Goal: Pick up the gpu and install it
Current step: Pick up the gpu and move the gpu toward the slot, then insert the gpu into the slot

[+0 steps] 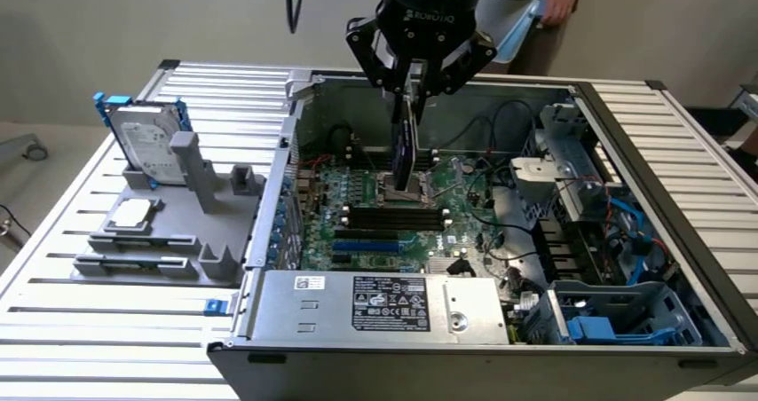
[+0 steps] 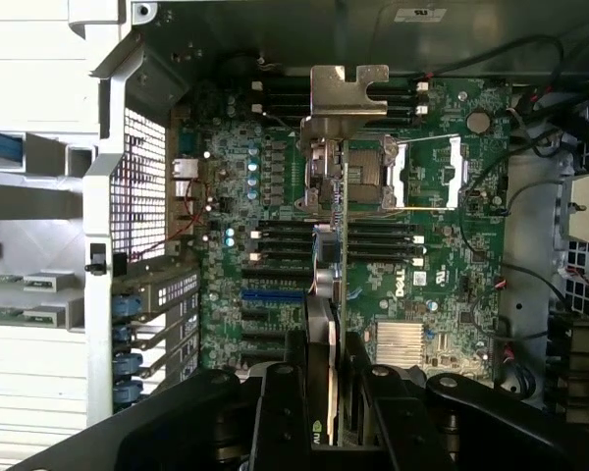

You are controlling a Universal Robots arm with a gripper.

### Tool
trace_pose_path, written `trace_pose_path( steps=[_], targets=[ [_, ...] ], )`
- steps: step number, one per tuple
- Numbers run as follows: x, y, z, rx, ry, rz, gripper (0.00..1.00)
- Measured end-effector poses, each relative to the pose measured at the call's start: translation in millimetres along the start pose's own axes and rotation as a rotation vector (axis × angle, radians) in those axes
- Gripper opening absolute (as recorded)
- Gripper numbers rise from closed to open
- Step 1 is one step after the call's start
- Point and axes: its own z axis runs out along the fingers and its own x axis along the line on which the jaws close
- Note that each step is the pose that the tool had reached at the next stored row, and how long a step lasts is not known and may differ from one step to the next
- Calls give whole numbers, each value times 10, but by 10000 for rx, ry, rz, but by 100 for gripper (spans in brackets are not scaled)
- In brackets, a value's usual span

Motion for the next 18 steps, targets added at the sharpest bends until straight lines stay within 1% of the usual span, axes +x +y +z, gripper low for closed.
trace_pose_path(
  steps=[18],
  targets=[
    [0,0,0,3,1,-38,26]
  ],
)
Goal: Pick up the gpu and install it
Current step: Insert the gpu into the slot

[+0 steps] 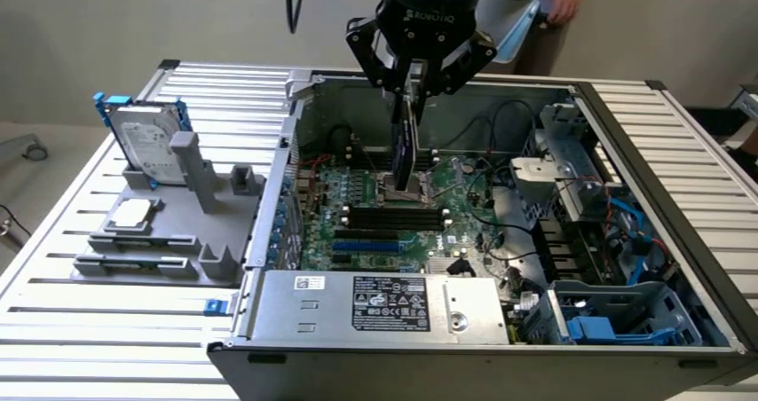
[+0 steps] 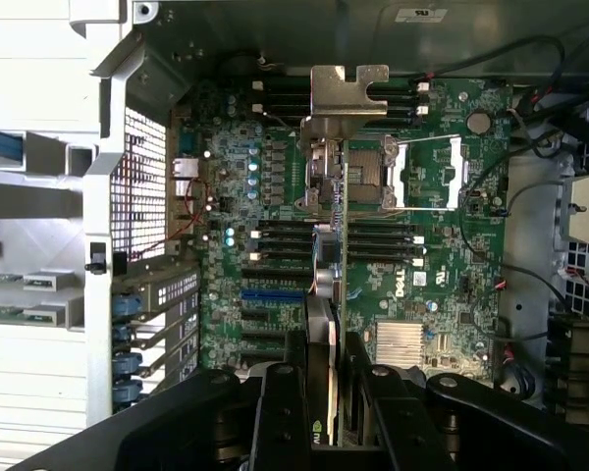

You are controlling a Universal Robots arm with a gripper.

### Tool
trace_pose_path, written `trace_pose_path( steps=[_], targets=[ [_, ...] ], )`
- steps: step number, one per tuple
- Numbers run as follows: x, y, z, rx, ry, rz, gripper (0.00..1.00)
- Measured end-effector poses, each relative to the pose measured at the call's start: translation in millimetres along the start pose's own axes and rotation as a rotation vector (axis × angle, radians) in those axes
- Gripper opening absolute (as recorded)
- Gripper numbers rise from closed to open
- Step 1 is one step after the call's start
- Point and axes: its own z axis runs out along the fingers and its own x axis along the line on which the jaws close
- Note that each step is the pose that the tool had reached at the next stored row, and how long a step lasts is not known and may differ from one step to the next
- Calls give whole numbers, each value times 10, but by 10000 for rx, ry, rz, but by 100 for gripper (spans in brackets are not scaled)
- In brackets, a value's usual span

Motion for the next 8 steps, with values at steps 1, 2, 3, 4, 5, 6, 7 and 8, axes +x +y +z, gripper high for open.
trace_pose_path(
  steps=[1,2,3,4,5,6,7,8],
  targets=[
    [0,0,0,-1,-2,-4,26],
    [-5,-2,0,-13,-6,-30,26],
    [-10,-2,0,-26,-13,-79,26],
    [-13,-2,-1,-22,-24,-143,26],
    [-14,-3,0,-17,-36,-234,26],
    [-16,-3,1,-10,-44,-335,26],
    [-17,-3,1,-2,-49,-443,26],
    [-18,-3,1,6,-55,-552,26]
  ],
)
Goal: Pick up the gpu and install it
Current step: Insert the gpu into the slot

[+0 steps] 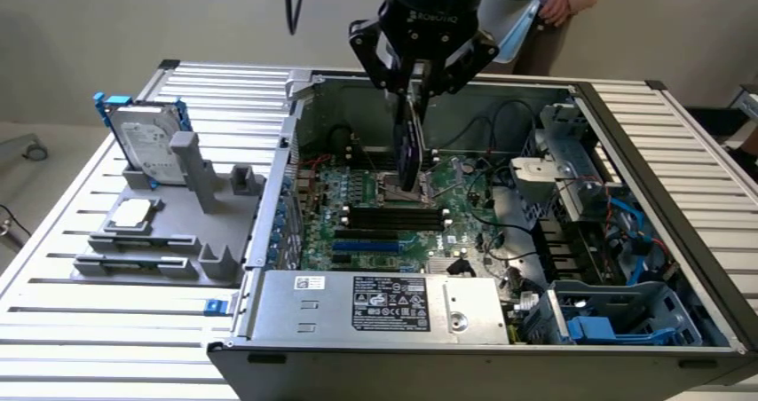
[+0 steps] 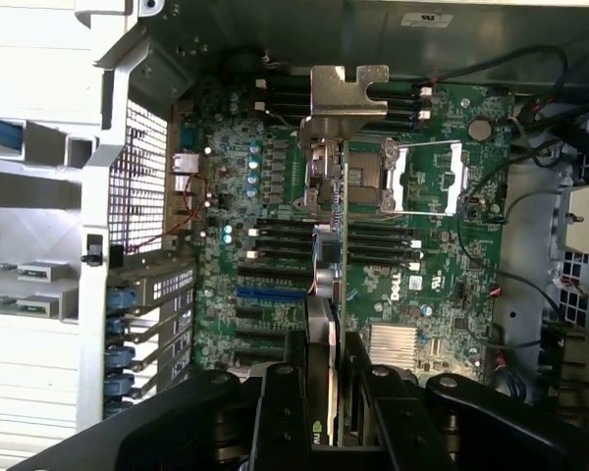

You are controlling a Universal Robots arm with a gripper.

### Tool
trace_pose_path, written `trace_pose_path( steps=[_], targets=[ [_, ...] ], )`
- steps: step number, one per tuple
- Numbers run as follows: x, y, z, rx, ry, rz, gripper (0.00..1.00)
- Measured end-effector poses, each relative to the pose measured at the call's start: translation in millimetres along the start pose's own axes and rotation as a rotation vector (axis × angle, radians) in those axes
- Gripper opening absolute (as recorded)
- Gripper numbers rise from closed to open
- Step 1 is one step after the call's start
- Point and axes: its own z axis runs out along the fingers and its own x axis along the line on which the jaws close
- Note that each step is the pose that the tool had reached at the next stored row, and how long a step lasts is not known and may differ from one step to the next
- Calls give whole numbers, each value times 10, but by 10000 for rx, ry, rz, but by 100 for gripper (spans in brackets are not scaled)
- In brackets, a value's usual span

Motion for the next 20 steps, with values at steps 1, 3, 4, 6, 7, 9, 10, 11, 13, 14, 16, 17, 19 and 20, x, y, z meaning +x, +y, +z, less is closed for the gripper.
trace_pose_path(
  steps=[1,3,4,6,7,9,10,11,13,14,16,17,19,20],
  targets=[
    [-1,0,1,8,-7,-107,26],
    [-3,0,2,23,-20,-330,26],
    [-5,0,3,32,-29,-447,26],
    [-6,0,4,47,-46,-674,26],
    [-6,0,5,56,-54,-788,26],
    [-8,-1,7,73,-67,-1044,26],
    [-8,-1,8,81,-72,-1172,26],
    [-8,-1,9,89,-77,-1295,26],
    [-9,-1,12,107,-85,-1563,26],
    [-9,-1,14,116,-89,-1709,26],
    [-10,-1,17,135,-93,-1995,26],
    [-10,-1,19,144,-95,-2141,26],
    [-10,-1,23,162,-98,-2440,26],
    [-11,-1,25,173,-98,-2603,26]
  ],
)
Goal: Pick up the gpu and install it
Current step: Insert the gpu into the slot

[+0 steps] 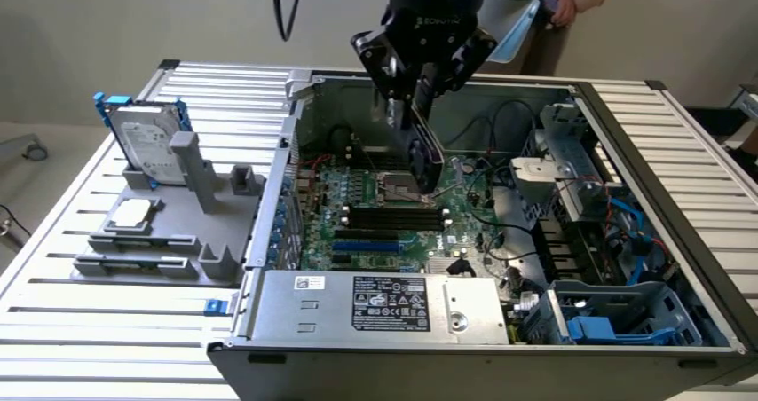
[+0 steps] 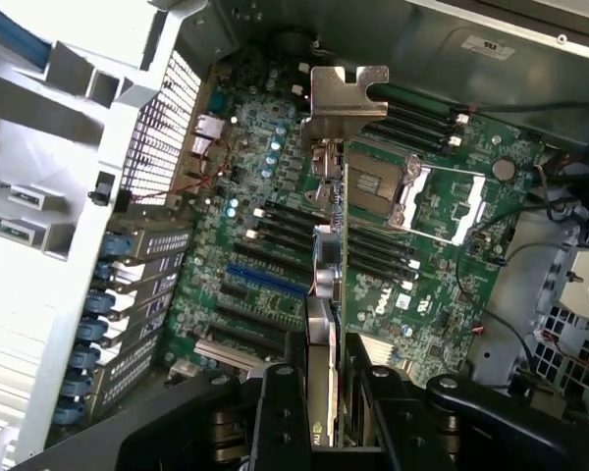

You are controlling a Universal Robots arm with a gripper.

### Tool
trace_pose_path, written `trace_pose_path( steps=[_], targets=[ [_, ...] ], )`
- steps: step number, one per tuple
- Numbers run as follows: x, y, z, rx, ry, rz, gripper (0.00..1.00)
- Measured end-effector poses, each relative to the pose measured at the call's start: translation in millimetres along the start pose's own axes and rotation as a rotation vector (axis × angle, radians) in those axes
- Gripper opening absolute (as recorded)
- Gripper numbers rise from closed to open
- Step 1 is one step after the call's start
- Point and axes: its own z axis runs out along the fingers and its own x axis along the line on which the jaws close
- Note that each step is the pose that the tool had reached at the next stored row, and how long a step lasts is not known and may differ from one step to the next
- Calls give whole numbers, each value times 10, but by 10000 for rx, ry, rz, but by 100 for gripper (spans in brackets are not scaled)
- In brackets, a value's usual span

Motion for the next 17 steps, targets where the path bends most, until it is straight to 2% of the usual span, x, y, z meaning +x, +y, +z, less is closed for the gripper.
trace_pose_path(
  steps=[6,17],
  targets=[
    [-1,0,21,53,17,-1072,26],
    [-3,-2,72,136,86,-3064,26]
  ],
)
